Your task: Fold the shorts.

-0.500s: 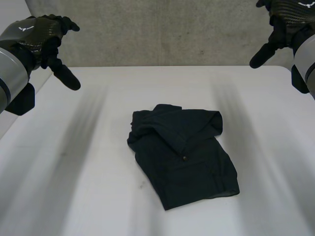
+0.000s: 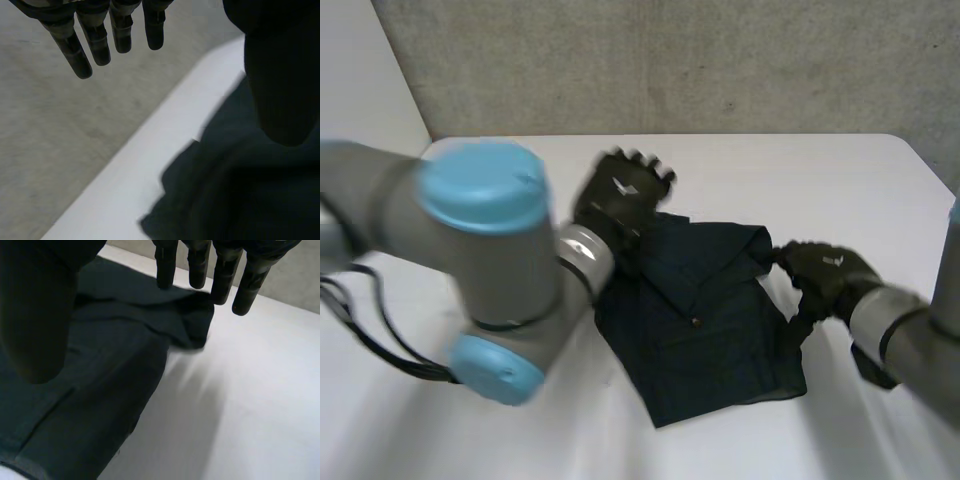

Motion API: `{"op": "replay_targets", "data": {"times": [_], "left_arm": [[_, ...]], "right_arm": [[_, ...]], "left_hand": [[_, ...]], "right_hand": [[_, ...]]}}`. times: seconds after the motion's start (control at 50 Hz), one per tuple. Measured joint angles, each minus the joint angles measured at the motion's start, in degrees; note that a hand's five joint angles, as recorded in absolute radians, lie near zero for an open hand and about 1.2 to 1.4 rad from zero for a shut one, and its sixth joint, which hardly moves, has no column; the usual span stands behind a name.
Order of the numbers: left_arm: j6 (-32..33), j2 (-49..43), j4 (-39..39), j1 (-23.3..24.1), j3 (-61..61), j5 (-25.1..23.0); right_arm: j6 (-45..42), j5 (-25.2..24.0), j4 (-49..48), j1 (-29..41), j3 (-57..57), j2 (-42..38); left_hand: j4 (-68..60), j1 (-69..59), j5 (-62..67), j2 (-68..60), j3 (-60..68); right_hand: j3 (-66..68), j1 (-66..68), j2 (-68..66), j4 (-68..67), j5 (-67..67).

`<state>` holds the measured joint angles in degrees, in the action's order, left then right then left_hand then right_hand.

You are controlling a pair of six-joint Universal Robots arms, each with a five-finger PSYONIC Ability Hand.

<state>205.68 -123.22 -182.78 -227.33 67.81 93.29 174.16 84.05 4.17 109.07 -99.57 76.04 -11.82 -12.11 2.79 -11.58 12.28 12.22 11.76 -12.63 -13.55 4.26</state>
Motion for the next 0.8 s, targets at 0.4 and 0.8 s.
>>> {"op": "replay_targets", "data": {"times": [0.4, 0.8], "left_arm": [[5.74, -16.64, 0.74, -1.01, -17.82, 5.76], [-22.83, 8.69, 7.11, -13.05, 10.71, 16.43]], "right_arm": [[-5.86, 6.98, -11.15, 3.62, -2.79, -6.63], [-17.9, 5.94, -7.96, 8.12, 23.32, -9.98]], "left_hand": [[-56.26, -52.27, 53.22, -56.53, 55.27], [-56.27, -52.27, 53.22, -56.61, 55.55]], "right_hand": [[55.32, 41.7, -54.78, -54.51, 50.9], [55.32, 43.7, -54.79, -54.53, 50.91]]}}
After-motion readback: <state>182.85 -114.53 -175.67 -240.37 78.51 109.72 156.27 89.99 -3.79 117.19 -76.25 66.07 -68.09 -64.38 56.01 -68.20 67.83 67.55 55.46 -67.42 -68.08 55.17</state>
